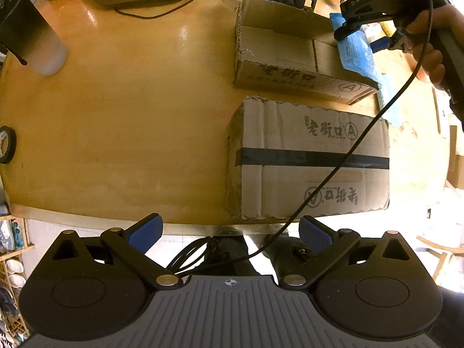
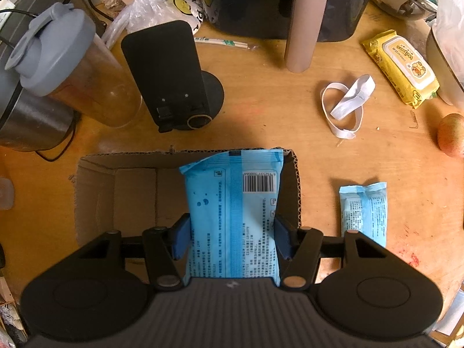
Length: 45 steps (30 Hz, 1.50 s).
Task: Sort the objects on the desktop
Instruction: 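Lower the held large blue packet into the open cardboard box with the right gripper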
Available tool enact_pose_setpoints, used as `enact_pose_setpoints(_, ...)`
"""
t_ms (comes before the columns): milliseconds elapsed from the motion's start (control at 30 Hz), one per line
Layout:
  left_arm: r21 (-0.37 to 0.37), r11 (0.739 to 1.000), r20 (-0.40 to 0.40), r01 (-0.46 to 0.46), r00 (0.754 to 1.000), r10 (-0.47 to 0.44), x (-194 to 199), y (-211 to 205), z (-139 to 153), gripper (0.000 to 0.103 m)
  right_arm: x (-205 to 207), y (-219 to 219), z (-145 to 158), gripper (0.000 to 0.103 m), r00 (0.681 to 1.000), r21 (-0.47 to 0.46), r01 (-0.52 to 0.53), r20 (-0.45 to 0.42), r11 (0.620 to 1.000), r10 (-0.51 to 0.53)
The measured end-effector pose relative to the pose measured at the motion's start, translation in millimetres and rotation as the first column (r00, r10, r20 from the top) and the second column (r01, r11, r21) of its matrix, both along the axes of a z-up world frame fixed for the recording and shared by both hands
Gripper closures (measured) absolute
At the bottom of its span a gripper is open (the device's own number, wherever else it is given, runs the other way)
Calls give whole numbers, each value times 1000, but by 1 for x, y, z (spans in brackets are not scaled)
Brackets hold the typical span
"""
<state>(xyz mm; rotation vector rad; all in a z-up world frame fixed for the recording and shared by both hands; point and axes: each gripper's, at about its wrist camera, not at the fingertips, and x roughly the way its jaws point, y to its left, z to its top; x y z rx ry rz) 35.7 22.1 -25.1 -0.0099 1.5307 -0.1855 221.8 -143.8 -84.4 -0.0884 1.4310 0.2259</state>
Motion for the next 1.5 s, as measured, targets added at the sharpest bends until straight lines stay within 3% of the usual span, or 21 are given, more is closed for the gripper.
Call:
enact_pose_setpoints(1033, 21, 999, -40, -34, 999, 34, 5, 7, -10, 0, 3, 22, -62, 44, 998, -50, -46, -41, 998, 44)
enact_pose_setpoints(1100, 20, 999, -41, -34, 999, 35, 5, 7, -11, 0, 2, 22, -62, 41, 998, -53, -44, -40, 998, 42)
enact_pose_setpoints(1167, 18, 999, -40, -32, 999, 33, 5, 6, -10, 0, 1, 23, -62, 16, 998, -55, -42, -40, 998, 40)
enact_pose_setpoints(1233, 18, 999, -39, -29, 999, 30, 5, 6, -10, 0, 1, 25, -60, 0, 999, -56, -43, -26, 997, 42)
enact_pose_setpoints(1500, 17, 1000, -39, -26, 999, 27, 6, 6, -9, 0, -2, 28, -56, 0, 998, -45, -49, -29, 998, 48)
